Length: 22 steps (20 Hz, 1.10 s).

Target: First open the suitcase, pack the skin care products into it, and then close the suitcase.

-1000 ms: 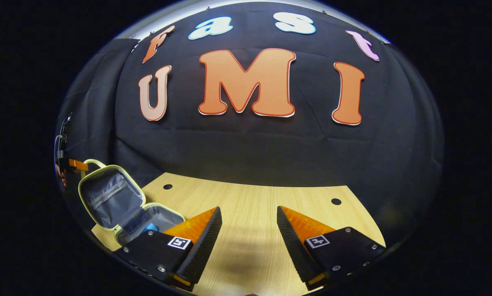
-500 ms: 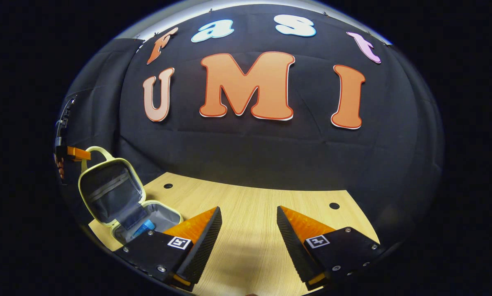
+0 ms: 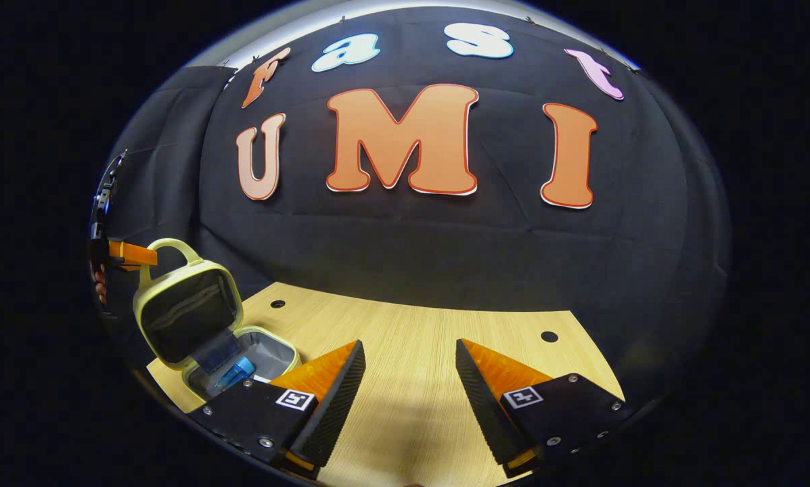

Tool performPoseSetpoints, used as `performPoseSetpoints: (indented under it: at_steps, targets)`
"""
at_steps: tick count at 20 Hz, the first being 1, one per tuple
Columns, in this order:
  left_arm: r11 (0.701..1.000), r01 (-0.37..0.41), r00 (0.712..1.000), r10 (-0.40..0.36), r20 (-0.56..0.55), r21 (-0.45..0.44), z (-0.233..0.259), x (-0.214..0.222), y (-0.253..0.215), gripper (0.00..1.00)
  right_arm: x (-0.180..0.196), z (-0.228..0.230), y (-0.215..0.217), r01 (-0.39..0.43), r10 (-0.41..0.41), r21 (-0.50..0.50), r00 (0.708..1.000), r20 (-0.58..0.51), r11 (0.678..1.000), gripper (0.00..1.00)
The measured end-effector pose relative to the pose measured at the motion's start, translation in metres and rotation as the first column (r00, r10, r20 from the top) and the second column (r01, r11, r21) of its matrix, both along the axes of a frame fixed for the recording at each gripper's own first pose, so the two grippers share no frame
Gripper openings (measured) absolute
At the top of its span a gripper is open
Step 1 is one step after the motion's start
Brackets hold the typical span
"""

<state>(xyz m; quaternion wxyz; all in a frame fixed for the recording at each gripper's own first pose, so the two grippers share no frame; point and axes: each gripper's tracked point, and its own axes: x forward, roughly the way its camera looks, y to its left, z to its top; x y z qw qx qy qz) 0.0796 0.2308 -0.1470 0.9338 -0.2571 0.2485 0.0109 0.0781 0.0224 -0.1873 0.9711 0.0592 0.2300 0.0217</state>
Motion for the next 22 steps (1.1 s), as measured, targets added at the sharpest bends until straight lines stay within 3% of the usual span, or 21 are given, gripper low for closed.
performPoseSetpoints:
  at_steps: [5, 7, 9, 15, 19, 22]
  targets:
    - [0.997, 0.055, 0.998, -0.056, -0.009, -0.062, -0.015, 0.000, -0.046, 0.04, -0.005, -0.003, -0.010, 0.017, -0.017, 0.003, 1.000, -0.006, 1.000, 0.86]
    - [0.983, 0.068, 0.997, -0.074, -0.028, -0.171, -0.022, -0.004, -0.075, 0.04, -0.006, -0.004, -0.014, 0.028, -0.028, 0.011, 1.000, -0.011, 1.000, 0.86]
    - [0.972, 0.085, 0.995, -0.096, -0.038, -0.220, -0.038, -0.008, -0.098, 0.04, -0.008, -0.001, -0.016, 0.034, -0.034, 0.013, 0.999, -0.001, 0.999, 0.86]
    - [0.962, 0.141, 0.982, -0.167, -0.093, -0.233, -0.065, -0.007, -0.137, 0.04, -0.017, -0.005, -0.021, 0.037, -0.037, 0.001, 0.999, -0.010, 0.999, 0.86]
    - [0.949, 0.138, 0.966, -0.192, -0.172, -0.283, -0.100, -0.012, -0.175, 0.04, -0.023, -0.009, -0.017, 0.035, -0.034, 0.009, 0.999, -0.019, 0.999, 0.86]
    - [0.954, 0.177, 0.942, -0.236, -0.239, -0.242, -0.131, -0.019, -0.206, 0.04, -0.026, -0.008, -0.016, 0.029, -0.028, 0.009, 0.999, -0.019, 1.000, 0.86]
